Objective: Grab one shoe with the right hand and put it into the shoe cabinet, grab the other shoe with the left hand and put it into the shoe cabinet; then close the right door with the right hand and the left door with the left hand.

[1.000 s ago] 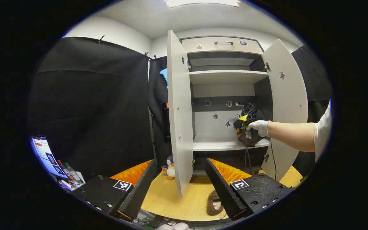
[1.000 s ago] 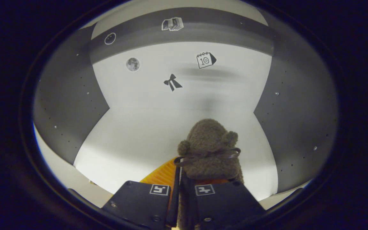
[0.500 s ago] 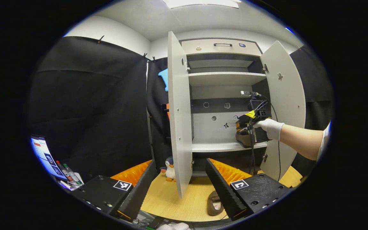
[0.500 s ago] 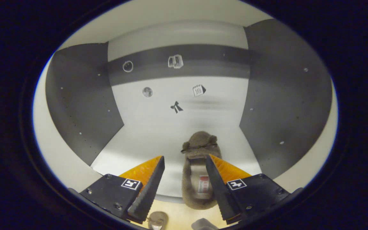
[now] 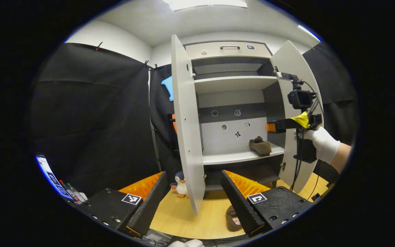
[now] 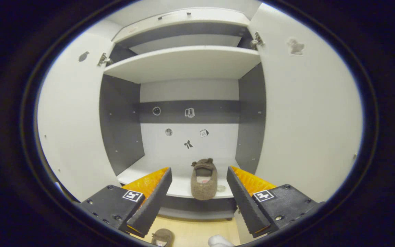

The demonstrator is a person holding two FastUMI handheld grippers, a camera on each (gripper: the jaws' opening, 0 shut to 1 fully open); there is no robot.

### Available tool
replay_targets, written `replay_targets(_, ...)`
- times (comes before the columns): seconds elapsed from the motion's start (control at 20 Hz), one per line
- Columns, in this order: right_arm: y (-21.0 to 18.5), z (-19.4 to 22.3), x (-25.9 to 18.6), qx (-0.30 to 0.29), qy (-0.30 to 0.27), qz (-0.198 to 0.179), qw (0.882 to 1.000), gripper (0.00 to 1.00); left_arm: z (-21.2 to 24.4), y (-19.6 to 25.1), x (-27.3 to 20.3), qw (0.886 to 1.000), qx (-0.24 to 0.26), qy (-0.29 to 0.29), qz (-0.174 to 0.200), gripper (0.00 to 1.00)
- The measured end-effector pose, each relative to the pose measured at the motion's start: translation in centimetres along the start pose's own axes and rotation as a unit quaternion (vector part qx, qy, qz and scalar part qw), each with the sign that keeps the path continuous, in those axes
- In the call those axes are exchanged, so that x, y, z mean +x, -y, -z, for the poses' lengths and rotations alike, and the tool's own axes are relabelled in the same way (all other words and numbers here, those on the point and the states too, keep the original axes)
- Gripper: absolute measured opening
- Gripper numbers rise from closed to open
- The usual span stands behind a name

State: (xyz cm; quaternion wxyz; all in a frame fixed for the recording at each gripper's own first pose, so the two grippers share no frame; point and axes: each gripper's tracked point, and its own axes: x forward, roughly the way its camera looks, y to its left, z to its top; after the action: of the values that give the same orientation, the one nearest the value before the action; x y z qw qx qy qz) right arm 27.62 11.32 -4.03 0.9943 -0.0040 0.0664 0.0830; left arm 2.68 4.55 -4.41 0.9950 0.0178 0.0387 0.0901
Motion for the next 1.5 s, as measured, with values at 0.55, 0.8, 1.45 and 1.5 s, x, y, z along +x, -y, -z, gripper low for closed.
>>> replay_targets(0.55, 6.0, 9.7, -16.0, -0.001, -0.007, 0.048, 0.999, 1.00, 1.2, 4.5, 2.0, 0.997, 0.001, -0.007, 0.075, 0.96)
replay_targets(0.8, 9.4, 10.5, -18.1, 0.006, -0.026, 0.090, 0.996, 1.00, 8.5, 7.3, 3.9, 0.993, 0.005, -0.050, 0.107, 0.96)
replay_targets(1.45, 15.4, 15.4, -22.3, -0.007, -0.115, 0.179, 0.977, 1.00, 34.2, 12.2, 8.3, 0.950, 0.030, -0.275, 0.146, 0.97)
replay_targets(1.5, 15.6, 15.7, -22.4, -0.006, -0.120, 0.184, 0.976, 1.00, 35.1, 12.3, 9.1, 0.948, 0.030, -0.280, 0.146, 0.97)
